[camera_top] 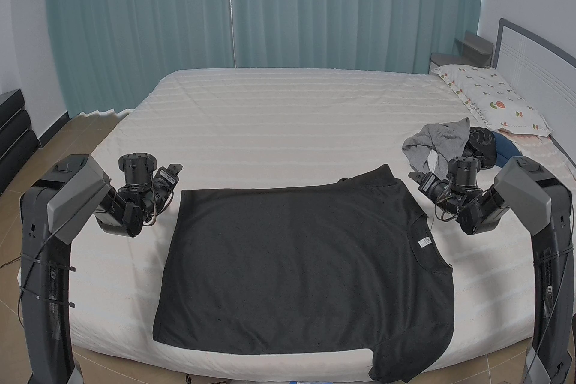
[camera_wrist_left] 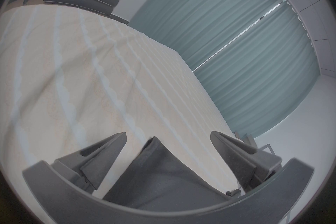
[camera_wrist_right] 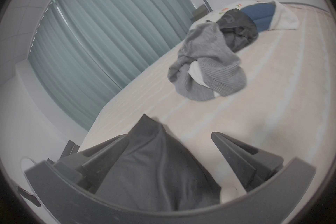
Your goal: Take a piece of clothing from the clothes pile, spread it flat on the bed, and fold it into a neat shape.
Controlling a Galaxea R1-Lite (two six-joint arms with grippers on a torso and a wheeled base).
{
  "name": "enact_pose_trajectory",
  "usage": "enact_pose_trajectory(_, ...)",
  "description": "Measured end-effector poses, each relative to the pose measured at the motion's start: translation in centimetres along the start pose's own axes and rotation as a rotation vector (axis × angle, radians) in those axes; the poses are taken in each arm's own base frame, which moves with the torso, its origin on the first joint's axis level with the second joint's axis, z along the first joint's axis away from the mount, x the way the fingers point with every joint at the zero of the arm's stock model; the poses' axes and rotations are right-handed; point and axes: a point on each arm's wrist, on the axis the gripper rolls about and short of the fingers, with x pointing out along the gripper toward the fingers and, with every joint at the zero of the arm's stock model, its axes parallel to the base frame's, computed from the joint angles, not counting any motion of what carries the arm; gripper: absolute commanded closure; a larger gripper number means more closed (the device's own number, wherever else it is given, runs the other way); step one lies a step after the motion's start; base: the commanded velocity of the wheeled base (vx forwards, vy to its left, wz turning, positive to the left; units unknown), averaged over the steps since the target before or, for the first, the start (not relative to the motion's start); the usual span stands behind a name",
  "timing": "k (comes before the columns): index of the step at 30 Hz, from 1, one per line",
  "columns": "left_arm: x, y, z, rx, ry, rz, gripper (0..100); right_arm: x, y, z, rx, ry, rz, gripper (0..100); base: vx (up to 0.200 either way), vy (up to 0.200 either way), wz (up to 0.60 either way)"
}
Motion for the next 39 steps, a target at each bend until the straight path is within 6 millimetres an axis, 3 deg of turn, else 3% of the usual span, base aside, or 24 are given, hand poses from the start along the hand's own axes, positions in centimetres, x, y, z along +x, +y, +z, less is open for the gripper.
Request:
enact_pose_trajectory(9, -5.6, -1.3, -1.5, 0.002, 0.084, 0.026, 0, -8.5, -0.7, -1.3, 0.099, 0.125, -0.044, 0, 0.000, 0.000, 0.00)
enact_pose_trajectory(16, -12.0, -1.4, -4.0, -0.004, 0.199, 0.069, 0, -15.5, -1.8, -3.6, 0.164, 0.218, -0.060, 0, -0.200, 0.000, 0.00)
enact_pose_trajectory(23, -18.1, -0.4, -6.7, -0.043, 0.338, 0.107, 0, -20.7, -2.2, -5.0, 0.214, 0.237, 0.041, 0, -0.200, 0.000, 0.00)
enact_pose_trajectory(29, -20.8, 0.0, -7.5, -0.067, 0.436, 0.097, 0, -22.8, -2.5, -5.7, 0.231, 0.263, 0.058, 0, -0.133, 0.000, 0.00)
enact_pose_trajectory(39, -21.3, 0.7, -7.0, -0.133, 0.465, 0.078, 0, -23.2, -2.4, -6.1, 0.229, 0.281, 0.058, 0, 0.000, -0.060, 0.00)
